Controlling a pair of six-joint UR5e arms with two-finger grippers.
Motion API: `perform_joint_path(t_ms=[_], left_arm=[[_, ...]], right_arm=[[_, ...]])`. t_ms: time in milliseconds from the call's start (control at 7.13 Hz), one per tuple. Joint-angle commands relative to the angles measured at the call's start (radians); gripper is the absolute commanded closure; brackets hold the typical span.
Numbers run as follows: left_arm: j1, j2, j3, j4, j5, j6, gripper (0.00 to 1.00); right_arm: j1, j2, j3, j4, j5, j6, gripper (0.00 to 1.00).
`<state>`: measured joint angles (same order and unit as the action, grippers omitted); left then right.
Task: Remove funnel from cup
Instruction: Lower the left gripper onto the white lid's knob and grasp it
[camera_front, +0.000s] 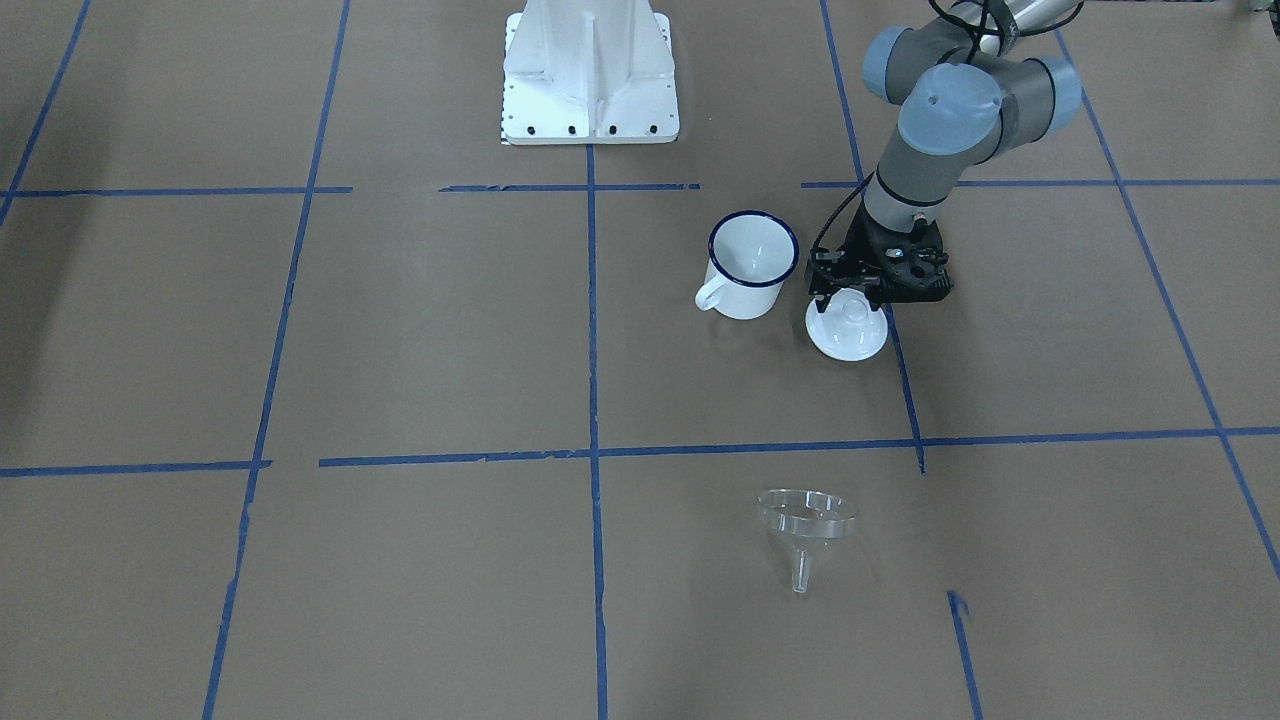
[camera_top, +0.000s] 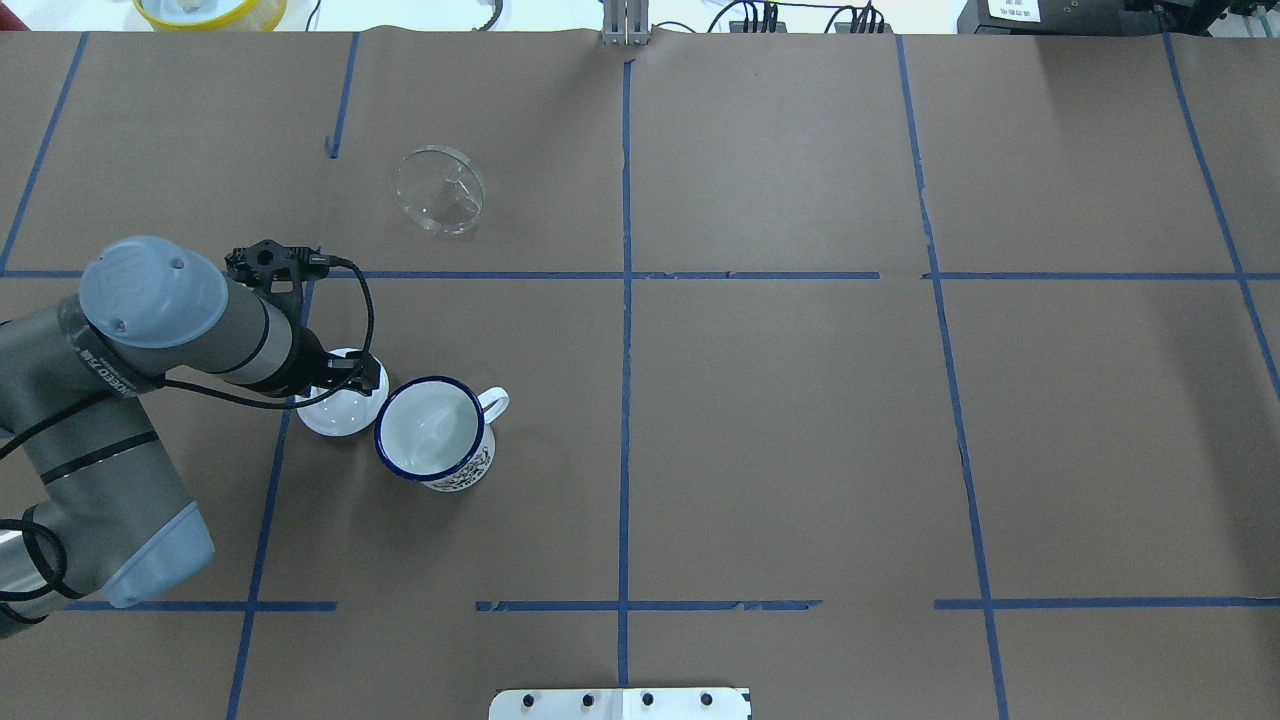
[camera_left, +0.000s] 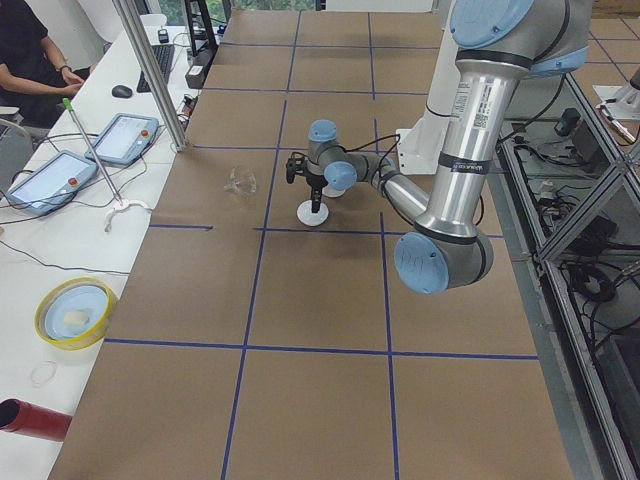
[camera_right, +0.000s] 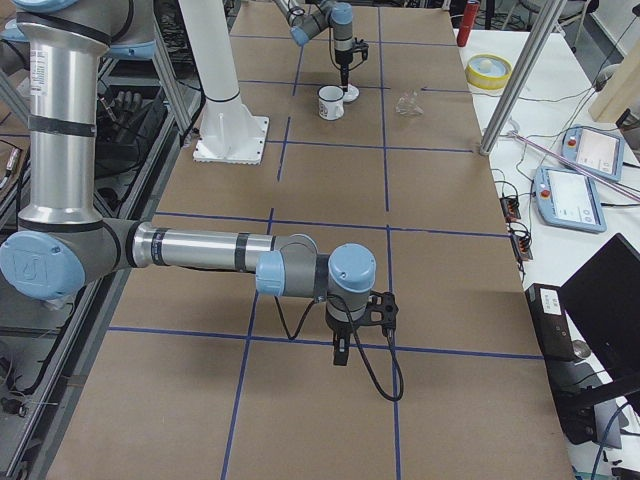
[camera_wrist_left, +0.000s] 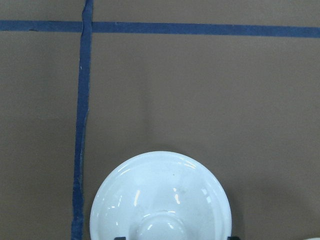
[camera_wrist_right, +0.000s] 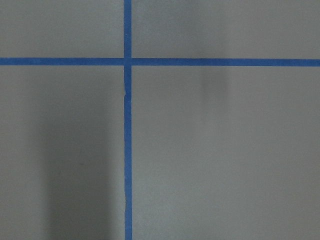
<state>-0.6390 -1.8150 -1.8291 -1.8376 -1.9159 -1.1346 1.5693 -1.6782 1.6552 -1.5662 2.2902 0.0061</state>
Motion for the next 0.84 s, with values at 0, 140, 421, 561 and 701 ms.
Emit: perform_joint_path(t_ms=[0,140,421,561,701], left_arm=[[-0.001,-0.003,0.002,0.006,0.000,0.007,0.27],[0.001,-0.006,0.013,0.006,0.000,0.009,0.28],[0.002,-0.007,0.017,0.006,0.000,0.012,0.31],[0.001,-0.007,0.016,0.006,0.000,0.018,0.33],[-0.008,-0.006,0.017,0.008,0.000,0.035,0.34]], right_arm=[[0.000,0.000,0.002,0.000,0.000,0.000,0.00],[0.000,0.000,0.000,0.000,0.000,0.000,0.00],[0.000,0.000,0.000,0.000,0.000,0.000,0.00],[0.000,0.000,0.000,0.000,0.000,0.000,0.00],[0.000,0.000,0.000,0.000,0.000,0.000,0.00]])
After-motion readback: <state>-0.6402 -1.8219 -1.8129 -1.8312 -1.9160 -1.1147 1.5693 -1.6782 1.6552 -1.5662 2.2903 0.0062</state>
